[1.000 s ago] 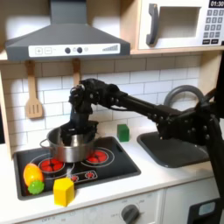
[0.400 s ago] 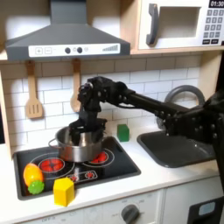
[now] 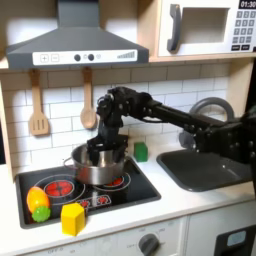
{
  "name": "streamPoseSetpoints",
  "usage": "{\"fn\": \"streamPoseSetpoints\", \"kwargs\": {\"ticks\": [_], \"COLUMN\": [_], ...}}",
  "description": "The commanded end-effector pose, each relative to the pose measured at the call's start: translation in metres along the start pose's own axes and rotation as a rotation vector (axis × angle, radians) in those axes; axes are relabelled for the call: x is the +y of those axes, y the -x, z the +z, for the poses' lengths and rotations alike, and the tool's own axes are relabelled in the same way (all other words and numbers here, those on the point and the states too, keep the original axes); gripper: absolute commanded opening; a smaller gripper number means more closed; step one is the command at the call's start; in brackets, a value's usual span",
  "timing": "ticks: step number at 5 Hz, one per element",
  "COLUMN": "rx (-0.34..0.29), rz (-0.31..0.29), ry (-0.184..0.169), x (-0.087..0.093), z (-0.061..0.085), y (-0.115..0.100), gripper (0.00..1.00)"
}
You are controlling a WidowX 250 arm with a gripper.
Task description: Slide pot right
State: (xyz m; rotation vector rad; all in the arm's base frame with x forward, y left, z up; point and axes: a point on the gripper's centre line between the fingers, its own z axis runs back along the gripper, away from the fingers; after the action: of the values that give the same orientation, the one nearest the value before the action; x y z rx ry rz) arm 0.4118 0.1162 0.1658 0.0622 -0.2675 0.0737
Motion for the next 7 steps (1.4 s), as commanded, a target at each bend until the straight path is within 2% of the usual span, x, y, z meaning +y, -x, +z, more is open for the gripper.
{"fn": "streamPoseSetpoints", "kwargs": {"ticks": [1, 4, 5, 6, 7], "rx": [-0.004, 0.004, 0.001, -0.058, -0.058], "rz": [-0.039, -0.079, -0.083, -0.05, -0.06], "ry": [0.019, 0.047, 0.046, 0.068, 0.126], "x": [-0.023, -0.05, -0.054, -0.051, -0.055], "z": [0.004, 0.004, 0.005, 0.029, 0.054], "y": [0.002, 0.002, 0.003, 0.002, 0.002], "gripper": [1.0, 1.0, 1.0, 1.0, 1.0]}}
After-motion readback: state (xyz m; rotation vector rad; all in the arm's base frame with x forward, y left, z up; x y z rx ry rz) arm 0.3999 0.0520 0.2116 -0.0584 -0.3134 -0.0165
